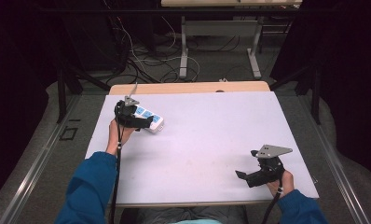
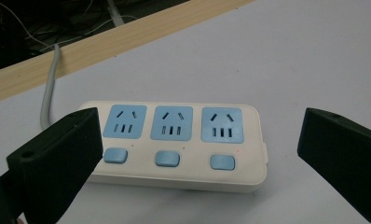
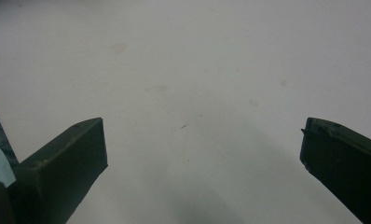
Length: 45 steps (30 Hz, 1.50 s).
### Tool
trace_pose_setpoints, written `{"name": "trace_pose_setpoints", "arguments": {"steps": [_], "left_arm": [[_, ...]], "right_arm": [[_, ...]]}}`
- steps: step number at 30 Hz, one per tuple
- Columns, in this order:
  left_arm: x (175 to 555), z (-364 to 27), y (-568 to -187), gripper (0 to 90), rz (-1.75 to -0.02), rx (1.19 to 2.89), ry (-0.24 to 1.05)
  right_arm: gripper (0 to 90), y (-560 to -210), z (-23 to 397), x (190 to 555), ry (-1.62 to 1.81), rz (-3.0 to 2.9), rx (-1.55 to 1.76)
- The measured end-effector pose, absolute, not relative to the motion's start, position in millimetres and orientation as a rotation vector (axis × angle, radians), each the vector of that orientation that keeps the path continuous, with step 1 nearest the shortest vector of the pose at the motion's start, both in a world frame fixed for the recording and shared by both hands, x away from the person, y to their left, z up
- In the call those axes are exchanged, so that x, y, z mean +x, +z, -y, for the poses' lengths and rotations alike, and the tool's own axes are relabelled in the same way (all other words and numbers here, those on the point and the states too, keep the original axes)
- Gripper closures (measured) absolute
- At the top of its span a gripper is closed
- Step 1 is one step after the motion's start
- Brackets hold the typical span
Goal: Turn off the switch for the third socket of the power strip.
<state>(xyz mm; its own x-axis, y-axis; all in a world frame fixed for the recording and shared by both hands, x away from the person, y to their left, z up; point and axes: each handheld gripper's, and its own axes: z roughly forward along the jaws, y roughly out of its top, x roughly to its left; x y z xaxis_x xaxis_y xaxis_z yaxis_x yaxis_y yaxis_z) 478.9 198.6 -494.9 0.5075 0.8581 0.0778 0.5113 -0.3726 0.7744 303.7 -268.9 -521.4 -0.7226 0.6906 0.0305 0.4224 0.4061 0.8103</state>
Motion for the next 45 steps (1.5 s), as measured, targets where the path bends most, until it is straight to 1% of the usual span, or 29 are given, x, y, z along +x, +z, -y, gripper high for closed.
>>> {"name": "trace_pose_setpoints", "arguments": {"steps": [1,2,6,16,19,20,21,22,24,25,26,27,28,29,30,31,37,38,39,40,41,44,45], "left_arm": [[479.9,-197.5,-496.4,0.0,-1.117,2.021,0.636],[480.4,-198.4,-495.1,0.0,-1.118,2.043,0.628],[483.8,-197.3,-495.8,0.0,-1.118,2.029,0.617],[489.2,-192.8,-497.3,0.9,-1.102,2.035,0.634],[490.1,-192.0,-497.7,3.4,-1.098,2.041,0.630],[490.4,-191.8,-497.8,6.9,-1.097,2.040,0.630],[490.5,-191.4,-497.9,6.9,-1.097,2.037,0.633],[490.6,-190.9,-498.4,8.7,-1.095,2.031,0.635],[490.5,-189.5,-499.0,15.9,-1.096,2.019,0.633],[490.6,-189.5,-499.1,17.0,-1.092,2.017,0.632],[490.9,-189.6,-499.4,22.3,-1.091,2.014,0.628],[490.9,-190.1,-499.4,22.3,-1.087,2.017,0.628],[491.0,-190.5,-499.7,31.4,-1.080,2.012,0.621],[491.0,-191.1,-499.5,31.4,-1.076,2.009,0.618],[490.8,-191.5,-499.5,40.9,-1.073,2.002,0.614],[490.4,-190.8,-500.0,40.9,-1.077,1.984,0.613],[488.7,-190.7,-500.9,62.1,-1.062,1.977,0.597],[488.5,-190.4,-501.5,67.9,-1.061,1.976,0.600],[488.5,-190.8,-501.7,67.9,-1.054,1.980,0.598],[488.1,-190.9,-502.2,74.7,-1.054,1.982,0.596],[488.1,-190.3,-503.4,74.7,-1.058,1.972,0.595],[487.8,-189.4,-506.2,84.0,-1.050,1.995,0.580],[487.9,-188.8,-507.0,88.9,-1.045,1.997,0.573]], "right_arm": [[0.3,-521.3,268.9,303.7,1.223,-2.358,0.965],[0.3,-521.4,268.8,303.7,1.221,-2.358,0.965],[0.3,-521.0,269.0,303.7,1.218,-2.363,0.965],[0.3,-521.4,269.0,303.6,1.221,-2.356,0.967],[0.3,-521.3,268.6,303.3,1.218,-2.367,0.972],[0.3,-521.5,268.5,303.6,1.218,-2.364,0.966],[0.3,-521.5,268.5,303.6,1.218,-2.364,0.966],[0.3,-521.5,268.4,303.3,1.220,-2.366,0.971],[0.3,-521.6,268.5,303.6,1.220,-2.358,0.967],[0.4,-521.6,268.6,303.7,1.220,-2.365,0.972],[0.3,-521.7,268.6,303.8,1.220,-2.366,0.971],[0.3,-521.7,268.6,303.8,1.220,-2.366,0.971],[0.3,-521.8,268.7,303.7,1.221,-2.359,0.973],[0.4,-521.8,268.7,303.7,1.221,-2.359,0.973],[0.4,-521.8,268.7,303.7,1.221,-2.359,0.974],[0.4,-521.8,268.7,303.7,1.221,-2.359,0.974],[0.4,-521.3,268.8,303.5,1.219,-2.363,0.968],[0.4,-521.3,268.8,303.5,1.218,-2.362,0.966],[0.4,-521.3,268.8,303.5,1.218,-2.362,0.966],[0.4,-521.3,268.7,303.2,1.220,-2.362,0.968],[0.4,-521.3,268.7,303.2,1.220,-2.362,0.968],[0.4,-521.2,268.7,303.2,1.220,-2.361,0.967],[0.4,-521.2,268.8,303.4,1.219,-2.361,0.965]]}}
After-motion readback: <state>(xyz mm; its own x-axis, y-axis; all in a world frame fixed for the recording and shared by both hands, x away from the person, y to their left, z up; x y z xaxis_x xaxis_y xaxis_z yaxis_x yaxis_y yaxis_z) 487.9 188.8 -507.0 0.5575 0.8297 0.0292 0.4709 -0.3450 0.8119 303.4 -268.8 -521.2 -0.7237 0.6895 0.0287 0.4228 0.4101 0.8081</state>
